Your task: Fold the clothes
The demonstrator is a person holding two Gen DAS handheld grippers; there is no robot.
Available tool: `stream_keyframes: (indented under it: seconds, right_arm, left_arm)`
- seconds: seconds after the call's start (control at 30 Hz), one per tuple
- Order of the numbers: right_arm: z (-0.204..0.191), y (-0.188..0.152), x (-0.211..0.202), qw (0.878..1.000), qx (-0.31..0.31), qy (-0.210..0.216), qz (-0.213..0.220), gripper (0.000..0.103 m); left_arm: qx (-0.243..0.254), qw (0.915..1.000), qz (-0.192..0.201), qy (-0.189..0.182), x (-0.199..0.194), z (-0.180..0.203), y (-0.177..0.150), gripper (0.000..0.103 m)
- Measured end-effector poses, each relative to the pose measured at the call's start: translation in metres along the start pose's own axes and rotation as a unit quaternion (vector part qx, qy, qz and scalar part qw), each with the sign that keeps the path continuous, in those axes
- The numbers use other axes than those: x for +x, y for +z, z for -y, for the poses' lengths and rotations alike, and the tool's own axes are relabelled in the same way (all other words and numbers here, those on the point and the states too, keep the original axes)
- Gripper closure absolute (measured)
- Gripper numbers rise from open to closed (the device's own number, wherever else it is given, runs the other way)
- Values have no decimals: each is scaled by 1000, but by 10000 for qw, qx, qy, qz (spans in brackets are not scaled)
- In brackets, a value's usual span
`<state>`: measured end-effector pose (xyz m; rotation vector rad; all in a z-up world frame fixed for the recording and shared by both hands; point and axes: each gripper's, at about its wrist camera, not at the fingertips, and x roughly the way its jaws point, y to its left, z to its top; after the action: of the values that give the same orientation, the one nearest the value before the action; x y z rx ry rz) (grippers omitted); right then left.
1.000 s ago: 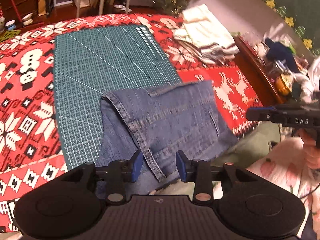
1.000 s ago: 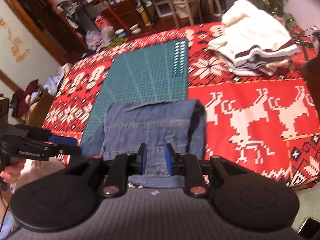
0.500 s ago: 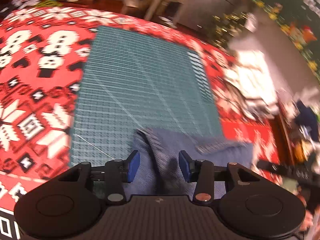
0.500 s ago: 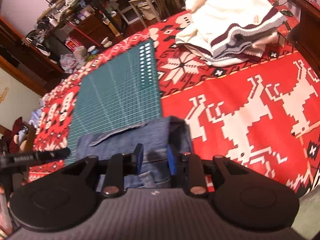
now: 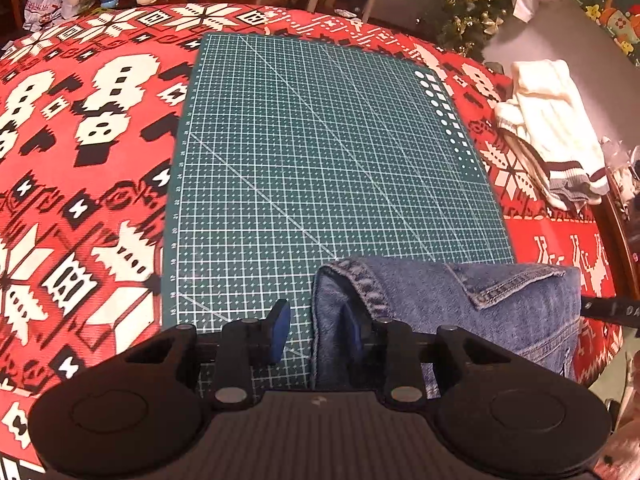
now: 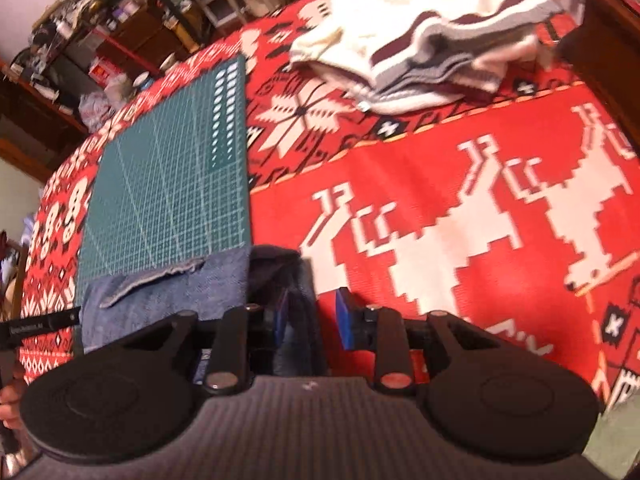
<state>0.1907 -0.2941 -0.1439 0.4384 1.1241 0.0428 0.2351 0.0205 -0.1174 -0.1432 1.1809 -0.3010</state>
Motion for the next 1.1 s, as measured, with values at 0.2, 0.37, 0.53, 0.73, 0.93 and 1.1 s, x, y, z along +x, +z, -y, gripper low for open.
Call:
stream_keyframes:
  seconds: [0.2,0.37,0.53,0.73,0.93,1.1]
  right_arm:
    - [-11,3,1,9998,-167,55,99,101]
    - [-18,8,-4,9992,-227,155,300,102]
    - [-20,32,0,9977,-188,220,616,101]
    - [-10,43,9,9972,-100,215,705,90]
    - [-5,27,-22,9956,-50,554,752,90]
    - [-16,9,-25,9968,-96,712,352,89]
  left_arm:
    - [-105,9998,152,-78,-1,2,-1,100]
    - [-418,9972,539,-310,-15,-6,10,100]
    - [-545,9951,746,-344,-6,-6,32,100]
    - [-781,9946,626,-268,4,-20,36,93]
    - [-951,9915,730,-510,-19,-29,19,92]
    - [-848,9882,671,-1082,-34,-15,4,79]
